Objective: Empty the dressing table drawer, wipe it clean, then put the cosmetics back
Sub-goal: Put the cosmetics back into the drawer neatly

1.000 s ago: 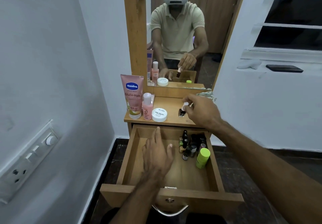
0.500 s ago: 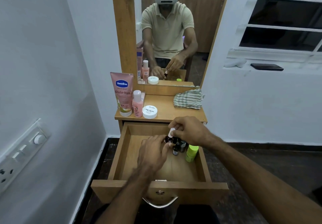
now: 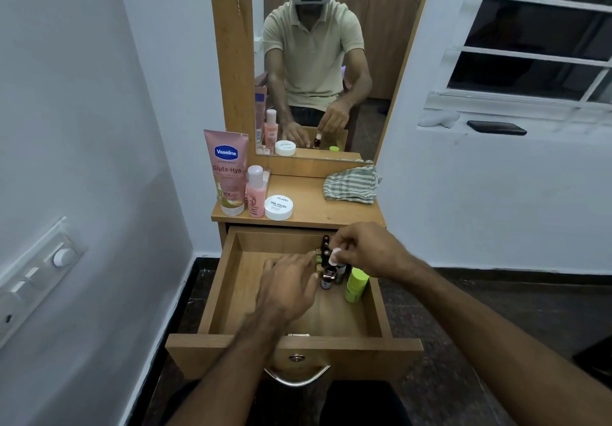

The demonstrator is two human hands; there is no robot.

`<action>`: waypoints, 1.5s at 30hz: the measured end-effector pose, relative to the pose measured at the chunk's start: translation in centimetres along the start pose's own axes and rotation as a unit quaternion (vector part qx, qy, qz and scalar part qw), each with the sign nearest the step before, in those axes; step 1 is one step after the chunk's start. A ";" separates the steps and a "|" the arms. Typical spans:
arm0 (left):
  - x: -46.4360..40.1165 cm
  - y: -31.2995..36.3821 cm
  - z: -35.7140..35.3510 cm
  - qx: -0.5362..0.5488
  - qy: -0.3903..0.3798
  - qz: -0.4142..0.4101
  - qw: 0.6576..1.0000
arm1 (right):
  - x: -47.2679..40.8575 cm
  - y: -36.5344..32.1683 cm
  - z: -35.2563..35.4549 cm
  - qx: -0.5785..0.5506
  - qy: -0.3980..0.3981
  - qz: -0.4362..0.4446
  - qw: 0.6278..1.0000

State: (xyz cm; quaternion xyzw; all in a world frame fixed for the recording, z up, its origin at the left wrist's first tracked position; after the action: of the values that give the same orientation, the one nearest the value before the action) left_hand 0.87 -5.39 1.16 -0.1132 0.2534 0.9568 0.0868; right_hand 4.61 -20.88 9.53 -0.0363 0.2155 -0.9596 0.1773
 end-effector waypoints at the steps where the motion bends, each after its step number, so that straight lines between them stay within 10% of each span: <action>1: 0.0 -0.1 0.1 -0.003 -0.002 0.010 1.000 | 0.2 0.2 -0.1 0.014 -0.001 0.004 1.000; 13: 0.1 -0.8 0.8 0.016 0.025 0.076 0.997 | 0.4 1.4 -3.0 0.204 -0.005 0.036 0.978; 35: 0.3 -2.0 2.5 0.088 0.127 0.160 0.975 | -2.5 -3.4 -1.8 0.154 0.072 0.072 0.983; 45: 0.8 -3.0 3.9 0.155 0.162 0.187 0.957 | -8.8 -6.7 -3.5 0.178 -0.021 0.039 0.983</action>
State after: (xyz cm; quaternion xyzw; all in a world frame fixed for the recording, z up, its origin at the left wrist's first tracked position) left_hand 0.07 -0.76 2.85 -0.2021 0.4258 0.8739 -0.1191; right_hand 10.14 -10.65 9.26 -0.0159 0.0392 -0.9741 0.2223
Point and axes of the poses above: each hand's wrist, its own x-axis away from the middle knuckle, its own z-axis out of the back of the hand, y = z × x, the point moved 6 cm from there along -x, towards the middle knuckle
